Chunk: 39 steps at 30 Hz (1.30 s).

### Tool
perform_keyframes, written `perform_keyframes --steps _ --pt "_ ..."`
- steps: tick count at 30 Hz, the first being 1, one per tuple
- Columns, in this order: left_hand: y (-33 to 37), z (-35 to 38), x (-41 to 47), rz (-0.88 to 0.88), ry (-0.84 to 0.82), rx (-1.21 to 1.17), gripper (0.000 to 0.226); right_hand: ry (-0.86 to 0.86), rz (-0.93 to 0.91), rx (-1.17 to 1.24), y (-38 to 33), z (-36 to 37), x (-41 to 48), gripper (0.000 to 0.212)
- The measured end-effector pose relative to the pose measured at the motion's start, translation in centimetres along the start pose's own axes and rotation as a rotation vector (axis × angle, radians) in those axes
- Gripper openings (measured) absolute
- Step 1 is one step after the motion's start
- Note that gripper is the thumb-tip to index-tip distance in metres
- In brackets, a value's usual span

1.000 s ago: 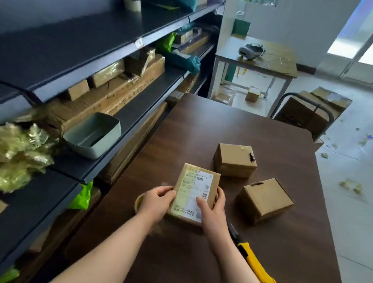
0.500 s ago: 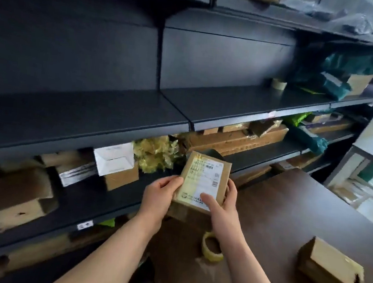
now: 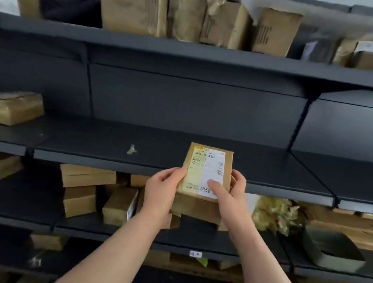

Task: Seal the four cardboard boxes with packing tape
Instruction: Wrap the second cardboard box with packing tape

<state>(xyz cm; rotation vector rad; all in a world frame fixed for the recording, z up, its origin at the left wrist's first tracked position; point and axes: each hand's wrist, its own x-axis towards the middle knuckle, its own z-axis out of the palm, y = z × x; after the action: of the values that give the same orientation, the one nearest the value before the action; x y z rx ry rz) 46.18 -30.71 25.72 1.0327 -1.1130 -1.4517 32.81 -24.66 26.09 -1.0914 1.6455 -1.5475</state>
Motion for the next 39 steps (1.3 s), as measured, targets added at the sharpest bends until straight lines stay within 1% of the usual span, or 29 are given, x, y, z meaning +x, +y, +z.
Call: perform_keyframes --steps 4,7,9,13,17,19,22,25,29,32,36,39 --pt "2.9 -6.1 3.3 0.023 0.092 -0.031 0.018 -0.091 -0.02 -0.015 -2.3 7.2 2.4 0.061" --pt "5.9 -12.0 6.5 0.065 0.147 -0.037 0.016 -0.146 -0.046 -0.033 -4.4 14.5 4.6 0.063" --pt "7.8 -15.9 8.6 0.087 0.171 -0.027 0.017 -0.177 -0.051 -0.002 -5.7 19.2 5.8 0.062" --pt "11.0 -23.3 12.5 0.093 0.215 0.011 0.018 -0.239 -0.017 0.032 -7.4 27.7 8.1 0.06" --pt "13.0 -29.3 16.1 0.053 0.258 -0.012 0.014 -0.307 0.06 0.112 -8.1 34.8 10.3 0.058" --pt "13.7 -31.5 17.9 0.029 0.27 0.004 0.019 -0.34 0.102 0.121 -8.4 37.6 11.3 0.057" --pt "14.4 -34.1 20.6 0.023 0.278 0.034 0.024 -0.375 0.155 0.124 -8.6 41.3 13.3 0.063" --pt "14.5 -35.7 22.9 0.05 0.285 0.069 0.022 -0.4 0.178 0.12 -8.5 44.3 15.3 0.067" --pt "14.2 -37.2 25.7 0.042 0.345 0.047 0.016 -0.421 0.169 0.095 -8.0 47.3 17.8 0.064" --pt "13.6 -38.4 27.8 0.023 0.362 0.065 0.022 -0.446 0.164 0.097 -7.5 49.3 19.2 0.06" --pt "13.0 -39.6 30.3 0.007 0.367 0.09 0.034 -0.447 0.14 0.082 -6.8 51.2 20.6 0.061" --pt "12.9 -39.9 31.3 0.025 0.367 0.101 0.032 -0.43 0.117 0.055 -6.6 51.9 20.9 0.061"
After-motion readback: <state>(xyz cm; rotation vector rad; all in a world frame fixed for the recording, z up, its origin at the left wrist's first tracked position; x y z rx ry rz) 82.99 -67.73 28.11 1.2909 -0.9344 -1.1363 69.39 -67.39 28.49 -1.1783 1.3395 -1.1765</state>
